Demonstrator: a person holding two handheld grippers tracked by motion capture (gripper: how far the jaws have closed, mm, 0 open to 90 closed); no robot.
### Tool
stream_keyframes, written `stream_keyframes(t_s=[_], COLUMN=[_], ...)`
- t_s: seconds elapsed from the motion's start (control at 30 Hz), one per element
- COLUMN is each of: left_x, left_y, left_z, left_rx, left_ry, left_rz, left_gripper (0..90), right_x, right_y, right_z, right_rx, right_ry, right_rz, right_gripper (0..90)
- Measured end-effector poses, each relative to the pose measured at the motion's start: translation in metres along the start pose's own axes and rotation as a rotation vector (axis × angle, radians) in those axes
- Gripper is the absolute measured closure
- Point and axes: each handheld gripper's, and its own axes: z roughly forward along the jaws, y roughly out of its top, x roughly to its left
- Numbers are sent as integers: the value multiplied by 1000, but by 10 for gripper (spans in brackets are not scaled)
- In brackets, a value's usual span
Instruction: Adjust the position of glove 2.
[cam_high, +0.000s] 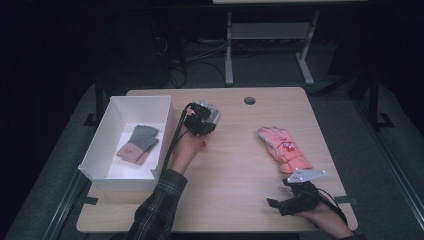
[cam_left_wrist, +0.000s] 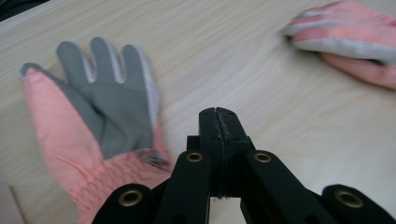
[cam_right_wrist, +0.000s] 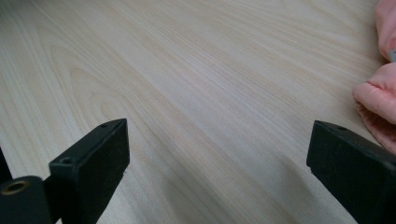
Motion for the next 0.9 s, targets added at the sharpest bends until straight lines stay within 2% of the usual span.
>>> stream_keyframes(t_s=[0.37,0.47,0.7,0.8,0.9], left_x=[29,37,45,46,47], left_y=[6,8,8,6,3], left_z=[37,43,47,51,55], left_rx=[24,40,65,93,113], left_ry=[114,138,197,199,174], left_rz=[-54,-67,-85,-92,-94], left_gripper=[896,897,897,897,897], right_x=[0,0,-1,-1,-1], right_y=[0,0,-1,-1,-1], right_z=[-1,-1,-1,0,-1], right_rx=[0,-1,-3,0,-4], right_ry=[10,12,13,14,13], right_rz=[2,-3,2,4,-1], right_gripper=[55,55,55,55,55])
